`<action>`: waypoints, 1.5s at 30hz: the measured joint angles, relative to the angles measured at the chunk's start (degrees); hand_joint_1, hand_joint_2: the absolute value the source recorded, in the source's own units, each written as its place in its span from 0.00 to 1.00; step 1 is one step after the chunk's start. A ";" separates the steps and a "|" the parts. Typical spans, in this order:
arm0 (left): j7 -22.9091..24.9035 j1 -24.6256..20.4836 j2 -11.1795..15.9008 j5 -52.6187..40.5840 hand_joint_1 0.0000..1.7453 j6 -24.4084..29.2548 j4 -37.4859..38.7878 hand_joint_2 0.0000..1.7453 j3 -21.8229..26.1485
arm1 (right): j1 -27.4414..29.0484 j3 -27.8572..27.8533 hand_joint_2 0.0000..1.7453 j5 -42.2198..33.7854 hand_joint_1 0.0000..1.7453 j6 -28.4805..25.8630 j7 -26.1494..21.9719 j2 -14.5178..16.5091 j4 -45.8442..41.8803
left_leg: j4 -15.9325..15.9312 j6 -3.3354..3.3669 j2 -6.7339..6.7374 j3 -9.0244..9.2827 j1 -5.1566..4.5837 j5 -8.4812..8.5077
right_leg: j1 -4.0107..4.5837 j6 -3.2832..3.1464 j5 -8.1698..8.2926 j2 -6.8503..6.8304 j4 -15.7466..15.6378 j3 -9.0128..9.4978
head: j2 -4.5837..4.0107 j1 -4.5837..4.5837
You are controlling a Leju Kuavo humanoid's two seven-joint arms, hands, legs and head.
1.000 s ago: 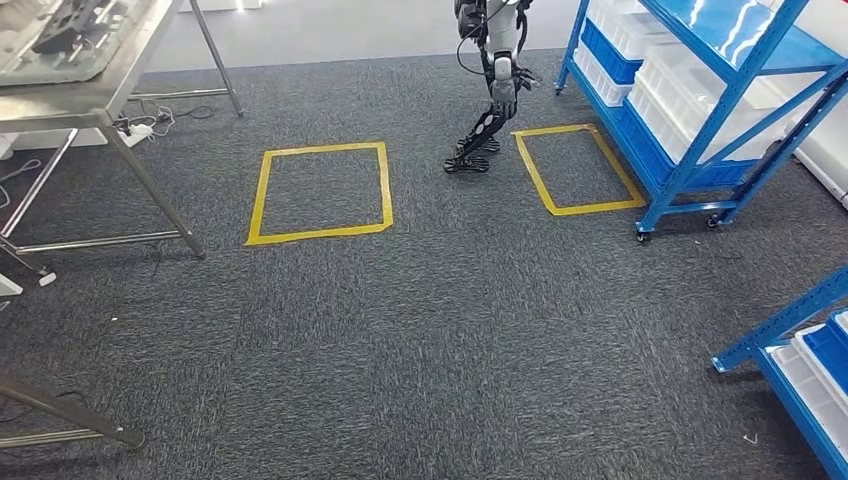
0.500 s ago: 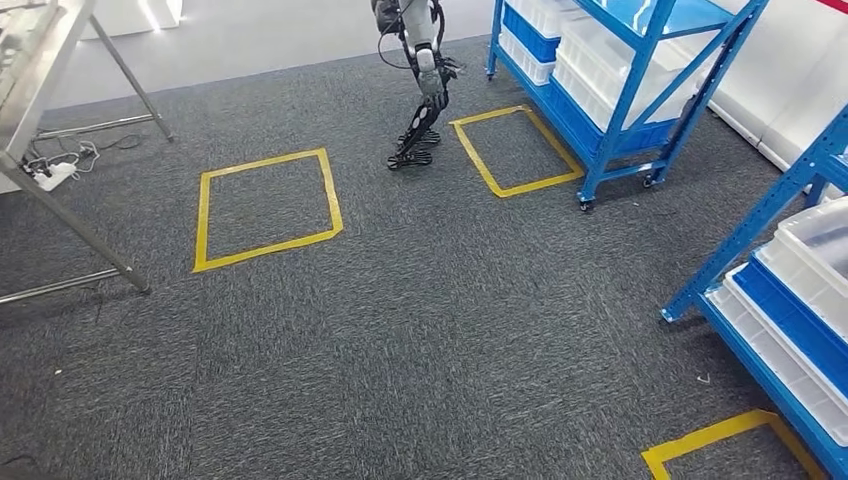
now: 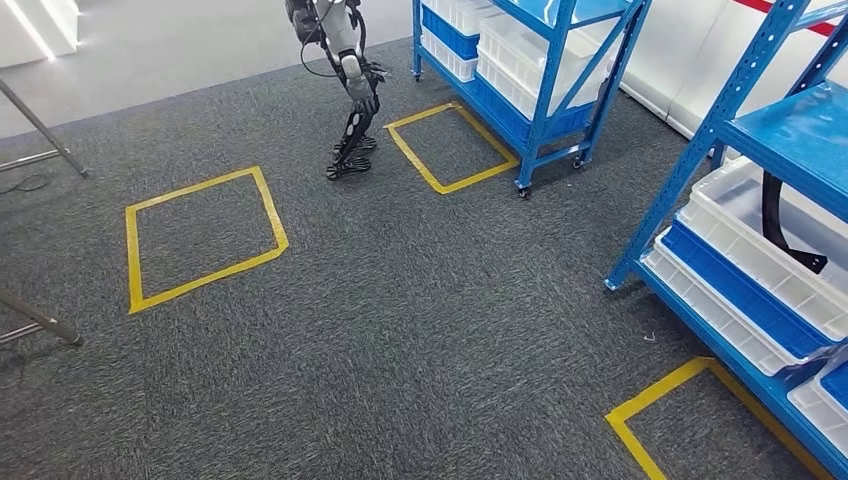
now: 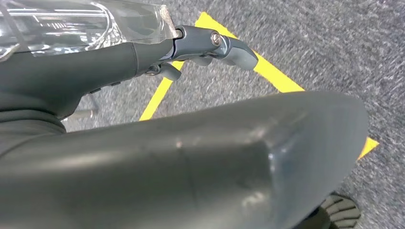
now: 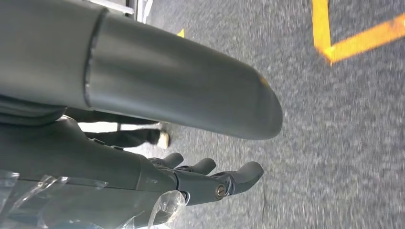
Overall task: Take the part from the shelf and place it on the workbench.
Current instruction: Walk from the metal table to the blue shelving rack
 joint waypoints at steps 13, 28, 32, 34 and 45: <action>0.10 -0.12 0.09 -0.37 0.00 -0.13 0.52 0.00 -0.57 | -0.16 0.01 0.00 -0.08 0.00 -0.02 0.07 0.12 0.01 | 0.31 -1.14 8.50 0.53 -0.42 -0.86 | -0.54 -0.03 -0.95 -9.66 -0.19 1.36 | 0.00 0.15; 0.10 -0.18 0.05 -0.48 0.00 -0.07 0.79 0.00 -1.02 | -0.36 0.00 0.00 -1.10 0.00 -0.35 -0.04 -0.01 0.02 | 12.62 -0.77 1.42 -5.73 -0.19 -4.46 | 0.21 -2.27 0.13 -1.38 -0.30 0.79 | 0.00 0.05; 0.10 -0.35 0.13 -0.45 0.00 -0.07 0.81 0.00 -1.04 | -0.41 0.00 0.00 -1.11 0.00 -0.35 -0.04 0.13 0.02 | 5.11 0.14 -0.60 -2.44 -0.69 -1.33 | 0.10 -1.96 0.31 -0.37 -0.38 0.73 | 0.00 0.02; 0.05 -0.75 0.27 -0.32 0.00 -0.08 0.89 0.00 -1.06 | -0.26 0.01 0.00 -1.12 0.00 -0.36 -0.02 0.25 0.08 | -0.19 1.33 -1.14 -0.35 -0.80 0.77 | 0.13 -0.79 -0.22 -1.04 0.27 0.13 | 0.00 0.04; -0.34 -0.76 0.21 0.07 0.00 -0.11 0.98 0.00 -1.08 | -0.56 0.02 0.00 -1.32 0.00 -0.35 0.18 -0.08 0.17 | -2.07 0.87 6.55 0.56 -1.06 1.27 | -0.03 0.55 0.46 -9.64 -3.37 3.20 | 0.00 0.22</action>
